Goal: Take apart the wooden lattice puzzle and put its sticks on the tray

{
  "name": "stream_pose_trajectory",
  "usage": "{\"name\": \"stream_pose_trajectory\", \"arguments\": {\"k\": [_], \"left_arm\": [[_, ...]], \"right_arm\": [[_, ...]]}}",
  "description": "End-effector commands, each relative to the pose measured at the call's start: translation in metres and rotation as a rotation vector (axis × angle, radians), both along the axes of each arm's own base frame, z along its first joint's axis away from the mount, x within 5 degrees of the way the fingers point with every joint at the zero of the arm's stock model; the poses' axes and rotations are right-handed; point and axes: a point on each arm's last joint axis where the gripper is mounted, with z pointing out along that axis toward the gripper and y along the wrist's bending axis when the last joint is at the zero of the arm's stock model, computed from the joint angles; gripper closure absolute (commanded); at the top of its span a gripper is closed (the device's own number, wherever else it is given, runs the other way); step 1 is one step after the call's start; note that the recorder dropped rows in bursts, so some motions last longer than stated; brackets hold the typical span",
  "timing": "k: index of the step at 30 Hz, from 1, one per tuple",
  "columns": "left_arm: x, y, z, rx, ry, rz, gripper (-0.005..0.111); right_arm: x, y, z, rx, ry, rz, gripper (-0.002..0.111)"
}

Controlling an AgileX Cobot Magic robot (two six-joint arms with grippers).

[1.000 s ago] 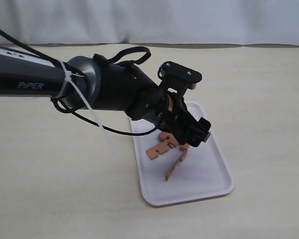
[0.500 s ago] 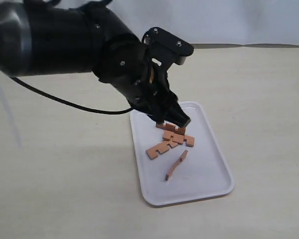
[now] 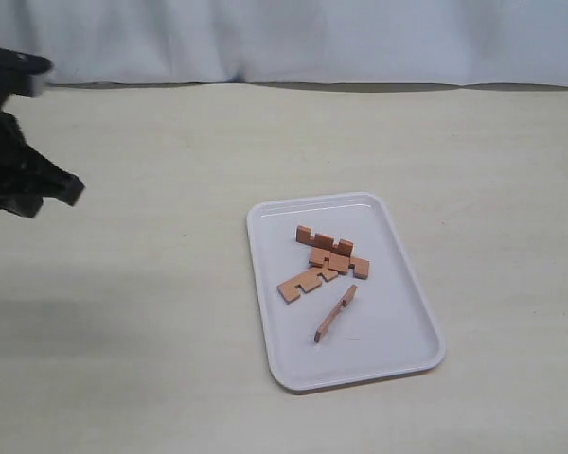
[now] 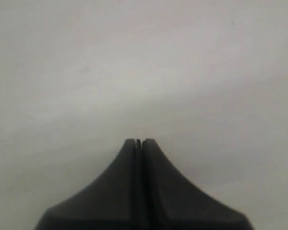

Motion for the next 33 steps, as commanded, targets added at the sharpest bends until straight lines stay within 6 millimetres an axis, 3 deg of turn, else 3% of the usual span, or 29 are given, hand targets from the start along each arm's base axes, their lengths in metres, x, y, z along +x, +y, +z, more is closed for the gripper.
{"name": "stream_pose_trajectory", "arguments": {"k": [1,8,15,33], "left_arm": [[-0.023,0.03,0.034,-0.123,-0.263,0.141,0.107],[-0.07,0.038,0.079,-0.195,-0.57,0.15,0.107],[-0.122,0.043,0.108,-0.296,-0.848,0.16,0.107],[-0.253,0.061,0.105,-0.369,-1.457,0.111,0.107]], "right_arm": [[0.0,0.0,0.0,-0.004,-0.004,0.002,0.104],[0.0,0.0,0.0,-0.004,-0.004,0.002,0.104],[0.0,0.0,0.0,-0.004,-0.004,0.002,0.104],[0.0,0.0,0.0,-0.004,-0.004,0.002,0.104]]}}
